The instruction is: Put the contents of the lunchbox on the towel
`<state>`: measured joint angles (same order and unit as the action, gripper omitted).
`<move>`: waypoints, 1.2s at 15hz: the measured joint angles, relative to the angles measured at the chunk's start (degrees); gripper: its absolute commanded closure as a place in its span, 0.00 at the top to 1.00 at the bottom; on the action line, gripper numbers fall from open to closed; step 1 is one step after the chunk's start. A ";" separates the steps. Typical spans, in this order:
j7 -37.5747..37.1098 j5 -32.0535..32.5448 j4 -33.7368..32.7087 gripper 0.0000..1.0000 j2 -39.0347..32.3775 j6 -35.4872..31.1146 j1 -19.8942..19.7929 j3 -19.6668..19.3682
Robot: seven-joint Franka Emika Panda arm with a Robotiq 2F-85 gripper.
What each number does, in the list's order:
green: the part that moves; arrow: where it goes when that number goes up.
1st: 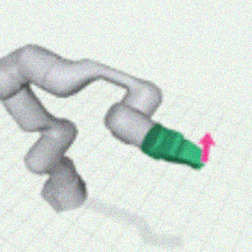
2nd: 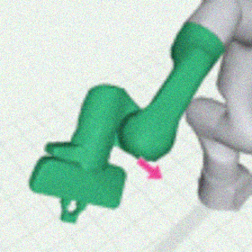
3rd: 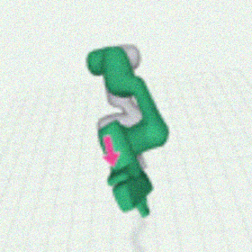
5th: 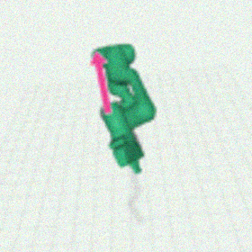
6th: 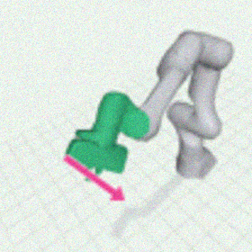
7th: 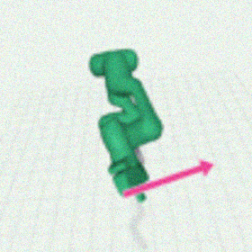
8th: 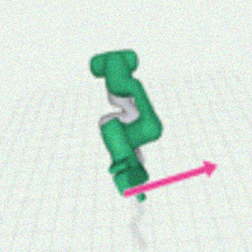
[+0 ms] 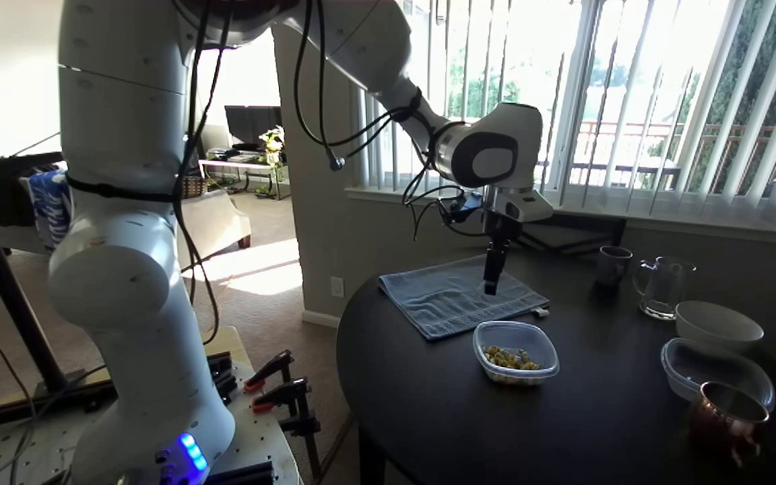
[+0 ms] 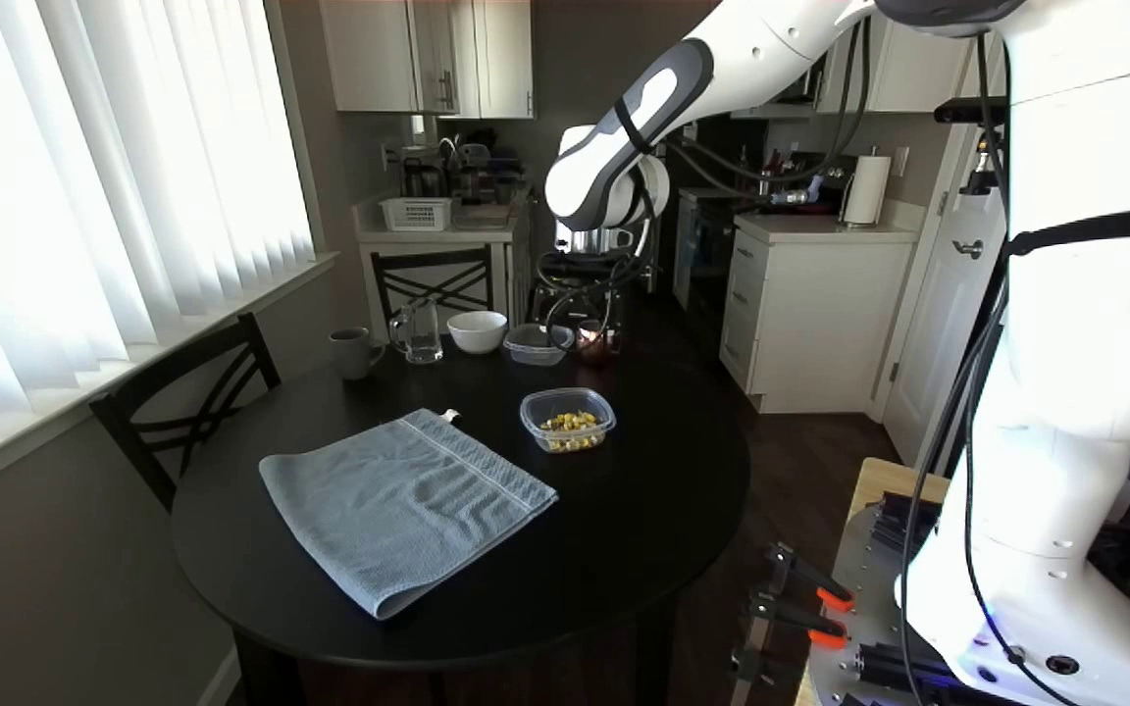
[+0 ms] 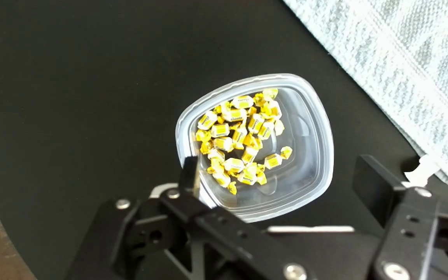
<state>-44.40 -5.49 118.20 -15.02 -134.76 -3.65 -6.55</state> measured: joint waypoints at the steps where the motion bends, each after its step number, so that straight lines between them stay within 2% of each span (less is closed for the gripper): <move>1: 0.00 0.00 0.00 1.00 0.00 0.00 0.00 0.00; 7: 1.19 -0.40 0.39 1.00 -1.28 -1.91 0.26 0.18; 11: 4.72 2.98 0.21 1.00 -4.83 -2.78 -0.71 -3.54; 14: 8.85 6.65 -3.34 1.00 -9.23 -1.85 -2.46 -6.94; 18: 16.77 9.62 -11.41 1.00 -16.65 1.38 -4.25 -8.65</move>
<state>-27.63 4.13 106.78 -31.67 -133.38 -7.90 -15.20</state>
